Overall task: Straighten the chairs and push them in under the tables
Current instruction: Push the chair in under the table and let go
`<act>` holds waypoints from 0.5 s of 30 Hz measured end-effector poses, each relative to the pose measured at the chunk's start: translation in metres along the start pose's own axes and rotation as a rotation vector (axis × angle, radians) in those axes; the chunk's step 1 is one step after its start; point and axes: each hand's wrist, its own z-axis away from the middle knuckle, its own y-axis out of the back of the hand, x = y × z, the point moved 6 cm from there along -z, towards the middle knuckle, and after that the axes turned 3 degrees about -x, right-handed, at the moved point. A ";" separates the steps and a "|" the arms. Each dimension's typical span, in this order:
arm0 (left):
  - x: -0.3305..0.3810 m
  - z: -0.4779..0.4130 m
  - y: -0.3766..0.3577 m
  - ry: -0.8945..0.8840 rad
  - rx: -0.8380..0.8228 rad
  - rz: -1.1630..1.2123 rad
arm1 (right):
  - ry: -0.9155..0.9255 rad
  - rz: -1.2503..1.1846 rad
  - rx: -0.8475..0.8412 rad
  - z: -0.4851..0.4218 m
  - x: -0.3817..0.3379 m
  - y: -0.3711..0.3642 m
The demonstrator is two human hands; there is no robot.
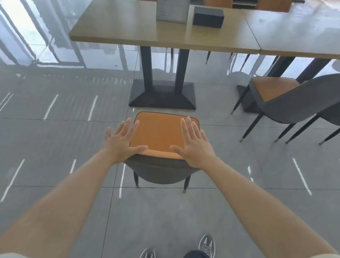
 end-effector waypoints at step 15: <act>-0.004 -0.021 -0.039 -0.257 0.040 -0.105 | -0.080 0.187 -0.032 -0.014 -0.019 -0.051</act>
